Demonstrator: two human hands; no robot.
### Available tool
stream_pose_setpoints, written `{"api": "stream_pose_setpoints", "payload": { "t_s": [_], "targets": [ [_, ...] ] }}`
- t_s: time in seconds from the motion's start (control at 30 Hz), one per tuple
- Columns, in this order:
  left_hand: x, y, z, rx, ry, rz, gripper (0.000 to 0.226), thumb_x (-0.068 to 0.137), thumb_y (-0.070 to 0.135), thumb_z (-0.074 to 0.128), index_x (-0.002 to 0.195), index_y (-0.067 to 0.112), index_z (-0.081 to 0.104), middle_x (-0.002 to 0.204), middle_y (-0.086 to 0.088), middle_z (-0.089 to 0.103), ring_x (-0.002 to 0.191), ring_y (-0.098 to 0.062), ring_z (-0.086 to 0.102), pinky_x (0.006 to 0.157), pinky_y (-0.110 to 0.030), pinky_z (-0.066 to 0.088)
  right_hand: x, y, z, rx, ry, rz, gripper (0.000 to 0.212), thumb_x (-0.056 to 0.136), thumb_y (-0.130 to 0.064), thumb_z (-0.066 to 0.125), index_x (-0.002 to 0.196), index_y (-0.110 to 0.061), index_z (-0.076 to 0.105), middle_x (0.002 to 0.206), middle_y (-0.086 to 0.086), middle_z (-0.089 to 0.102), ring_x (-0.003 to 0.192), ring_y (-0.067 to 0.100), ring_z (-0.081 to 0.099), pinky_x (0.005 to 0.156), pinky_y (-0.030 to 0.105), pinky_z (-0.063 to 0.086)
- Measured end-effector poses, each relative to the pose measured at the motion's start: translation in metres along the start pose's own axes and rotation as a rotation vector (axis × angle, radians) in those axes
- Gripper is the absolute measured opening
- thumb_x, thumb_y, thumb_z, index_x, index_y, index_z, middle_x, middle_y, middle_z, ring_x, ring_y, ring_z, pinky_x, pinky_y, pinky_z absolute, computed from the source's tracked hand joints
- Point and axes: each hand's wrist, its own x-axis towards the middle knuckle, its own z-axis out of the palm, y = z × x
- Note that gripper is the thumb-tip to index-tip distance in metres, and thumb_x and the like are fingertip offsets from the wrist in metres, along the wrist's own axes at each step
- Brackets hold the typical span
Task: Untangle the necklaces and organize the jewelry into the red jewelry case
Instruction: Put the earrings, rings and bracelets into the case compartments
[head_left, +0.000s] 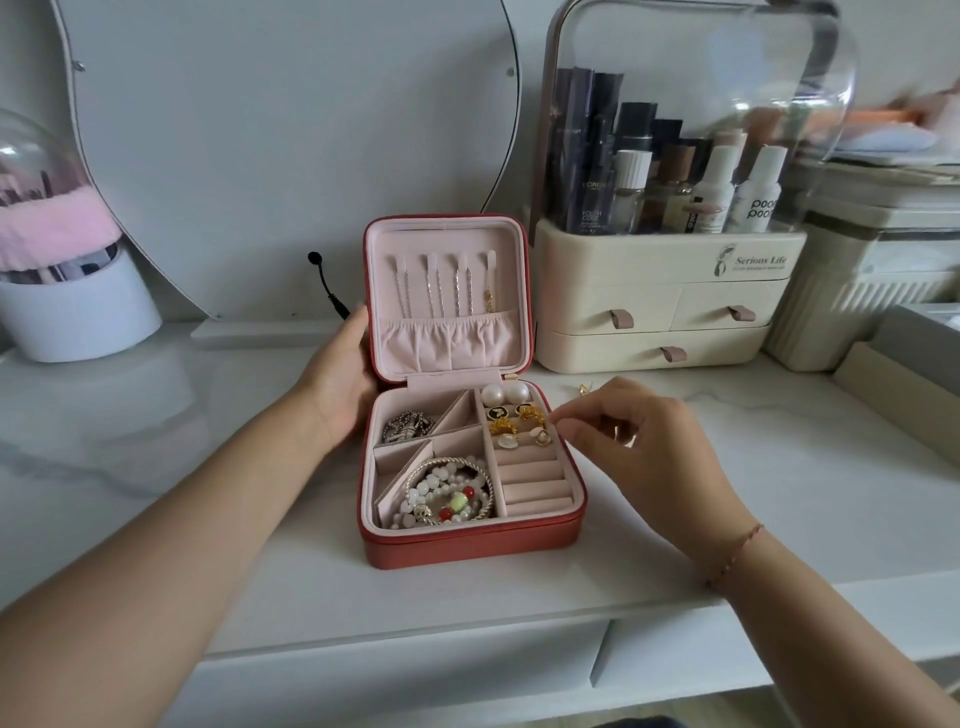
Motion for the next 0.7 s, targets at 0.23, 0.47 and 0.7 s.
{"api": "stream_pose_setpoints", "payload": {
  "t_s": [0.23, 0.47, 0.7],
  "targets": [
    [-0.002, 0.001, 0.002, -0.013, 0.001, 0.004, 0.037, 0.098, 0.043, 0.043, 0.119, 0.022, 0.065, 0.110, 0.001, 0.072, 0.094, -0.012, 0.070, 0.070, -0.022, 0.056, -0.003, 0.002, 0.004, -0.149, -0.023, -0.130, 0.015, 0.084, -0.016, 0.069, 0.091, -0.026, 0.076, 0.078, -0.012, 0.054, 0.073, 0.004, 0.051, 0.061, 0.008, 0.036],
    [-0.001, 0.001, 0.000, 0.019, 0.011, -0.001, 0.040, 0.097, 0.045, 0.044, 0.123, 0.022, 0.063, 0.115, 0.000, 0.071, 0.103, -0.015, 0.068, 0.082, -0.027, 0.055, 0.004, -0.002, -0.004, -0.212, -0.141, -0.169, 0.019, 0.085, -0.019, 0.067, 0.088, -0.036, 0.073, 0.081, -0.010, 0.054, 0.077, 0.010, 0.051, 0.063, 0.012, 0.039],
    [-0.004, 0.002, 0.003, -0.004, -0.001, 0.007, 0.034, 0.098, 0.042, 0.043, 0.115, 0.024, 0.066, 0.102, 0.003, 0.074, 0.088, -0.010, 0.071, 0.065, -0.021, 0.056, 0.013, -0.004, -0.007, -0.198, -0.235, -0.130, 0.018, 0.085, -0.017, 0.066, 0.086, -0.033, 0.073, 0.082, -0.009, 0.057, 0.075, 0.006, 0.054, 0.066, 0.010, 0.038]
  ]
}}
